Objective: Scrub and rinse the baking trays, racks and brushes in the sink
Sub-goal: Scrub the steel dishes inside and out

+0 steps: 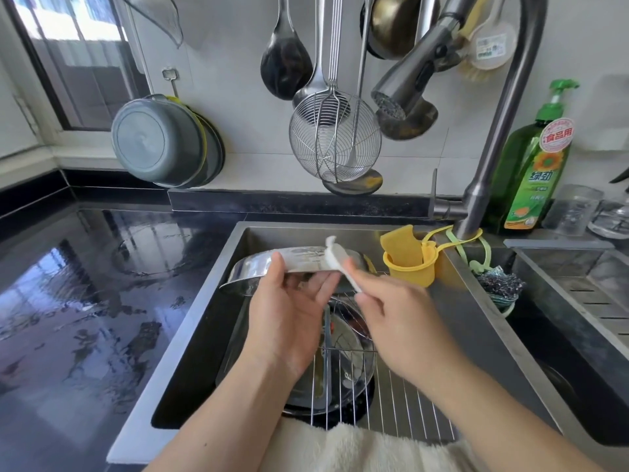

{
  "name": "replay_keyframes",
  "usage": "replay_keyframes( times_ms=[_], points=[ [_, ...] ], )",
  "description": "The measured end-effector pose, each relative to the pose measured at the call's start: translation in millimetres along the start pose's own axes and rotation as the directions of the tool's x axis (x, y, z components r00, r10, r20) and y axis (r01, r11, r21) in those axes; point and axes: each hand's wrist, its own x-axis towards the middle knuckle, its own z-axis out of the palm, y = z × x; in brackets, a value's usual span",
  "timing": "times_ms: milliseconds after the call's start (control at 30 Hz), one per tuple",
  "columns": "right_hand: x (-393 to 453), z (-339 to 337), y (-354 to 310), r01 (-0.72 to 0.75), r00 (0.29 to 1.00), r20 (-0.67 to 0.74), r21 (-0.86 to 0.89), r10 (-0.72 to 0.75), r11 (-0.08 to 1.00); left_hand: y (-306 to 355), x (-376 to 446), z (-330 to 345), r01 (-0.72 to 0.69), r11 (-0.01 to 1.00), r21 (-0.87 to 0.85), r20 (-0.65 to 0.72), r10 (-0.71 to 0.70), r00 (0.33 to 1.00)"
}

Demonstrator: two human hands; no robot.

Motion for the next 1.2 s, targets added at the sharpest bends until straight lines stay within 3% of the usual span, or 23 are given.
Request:
replay_keyframes(
  times_ms=[67,233,333,467,600,733,867,967,1067,1200],
  points=[
    [-2.3,1.9,-11.2,0.077,0.997,-0.034,0.02,-0.076,0.997,4.4,0.3,2.1,-0.045,0.999,-0.005,0.012,0.045,0.999],
    [-4.3,-19.0,-7.6,0.088,0.988,-0.125,-0.037,-0.092,0.995,13.4,-1.0,9.0,-0.13,0.989,0.077,0.124,0.12,0.985],
    [-5.7,-16.9,-8.6,0.07,0.994,-0.078,-0.057,-0.075,0.996,5.0,-1.6,8.9,-0.169,0.958,0.232,0.144,0.138,0.98],
    [-3.8,-10.4,-2.9,0.012,0.998,0.07,-0.112,-0.005,0.994,4.0,1.3,0.8,-0.127,0.919,0.374,0.044,0.12,0.992],
    [-7.0,-9.1,-5.4,-0.013,0.995,0.1,-0.088,0.022,0.996,5.4,3.0,-1.9,-0.112,0.928,0.356,0.06,0.097,0.994],
    [-11.3,-4.0,-11.1,0.023,0.99,0.143,-0.045,-0.016,0.999,-0.5,-1.1,-1.0,-0.04,0.956,0.291,-0.014,0.046,0.999],
    [-7.8,-24.9,12.5,-0.173,0.953,0.197,-0.276,0.232,0.946,-3.8,1.5,-2.0,-0.03,0.954,0.3,-0.049,0.046,0.998],
    [-8.8,-20.0,8.7,-0.177,0.947,0.253,-0.097,0.196,0.979,-11.8,2.3,-0.7,0.043,0.935,0.352,-0.03,-0.034,0.999],
    [-5.5,1.2,1.7,-0.103,0.961,0.269,0.122,0.067,0.987,-19.1,-5.0,1.3,0.171,0.823,0.541,-0.032,-0.183,0.983],
    [0.8,-13.6,21.1,-0.143,0.925,0.35,-0.038,0.147,0.989,-3.8,2.2,-4.4,0.045,0.877,0.478,-0.091,-0.002,0.996]
  ],
)
